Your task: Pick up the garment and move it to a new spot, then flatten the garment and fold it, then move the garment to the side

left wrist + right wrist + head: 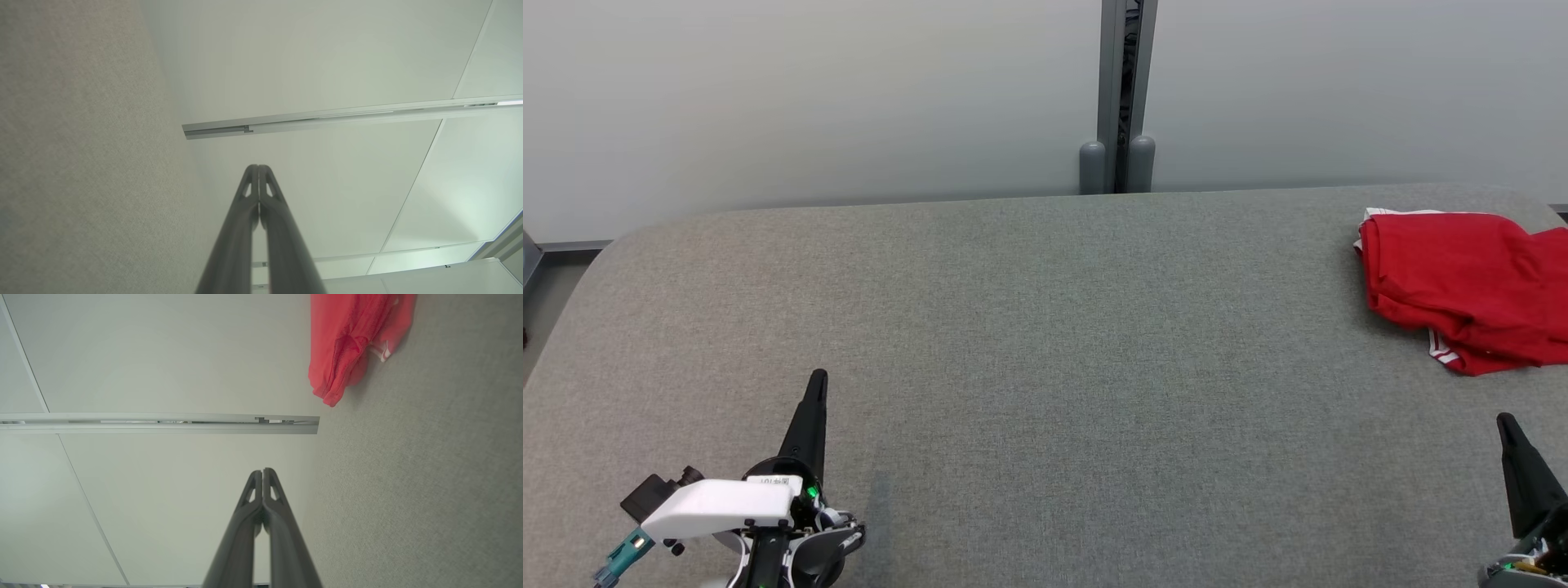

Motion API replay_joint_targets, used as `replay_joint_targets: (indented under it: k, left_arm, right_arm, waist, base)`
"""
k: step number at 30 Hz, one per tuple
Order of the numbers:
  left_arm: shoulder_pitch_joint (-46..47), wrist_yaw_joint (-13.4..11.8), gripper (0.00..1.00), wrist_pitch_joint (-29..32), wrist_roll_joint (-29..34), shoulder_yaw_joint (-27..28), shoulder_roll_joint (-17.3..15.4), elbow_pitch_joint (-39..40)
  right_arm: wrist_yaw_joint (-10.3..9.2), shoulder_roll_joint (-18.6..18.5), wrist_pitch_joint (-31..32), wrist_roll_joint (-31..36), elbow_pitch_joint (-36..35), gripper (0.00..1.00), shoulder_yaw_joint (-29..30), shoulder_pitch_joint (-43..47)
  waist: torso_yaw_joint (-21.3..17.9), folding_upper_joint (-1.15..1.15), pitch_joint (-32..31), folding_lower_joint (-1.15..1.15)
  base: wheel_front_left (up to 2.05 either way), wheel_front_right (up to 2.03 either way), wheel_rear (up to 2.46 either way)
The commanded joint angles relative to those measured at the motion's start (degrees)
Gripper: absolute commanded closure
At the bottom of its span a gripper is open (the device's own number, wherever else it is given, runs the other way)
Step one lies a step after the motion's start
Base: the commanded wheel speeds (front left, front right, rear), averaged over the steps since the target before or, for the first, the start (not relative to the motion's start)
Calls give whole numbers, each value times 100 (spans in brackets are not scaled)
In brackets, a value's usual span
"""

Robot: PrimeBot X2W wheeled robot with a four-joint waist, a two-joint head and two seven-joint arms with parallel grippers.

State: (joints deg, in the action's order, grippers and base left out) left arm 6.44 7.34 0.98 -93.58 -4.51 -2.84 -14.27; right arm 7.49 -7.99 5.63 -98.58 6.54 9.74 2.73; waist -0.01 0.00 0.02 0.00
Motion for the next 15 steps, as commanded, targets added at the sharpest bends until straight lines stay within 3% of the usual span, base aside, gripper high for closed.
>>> replay_joint_targets:
  k: [1,15]
  left_arm:
    - [101,35,100,2,-31,15,-30,-1]
    - [99,35,100,5,-27,18,-27,4]
  right_arm:
    - [1,-33,42,-26,-9,100,20,-59]
    - [0,-15,45,-3,-4,100,35,-60]
  waist:
    - [0,0,0,0]
    - [0,0,0,0]
  base:
    - [0,0,0]
    - [0,0,0]
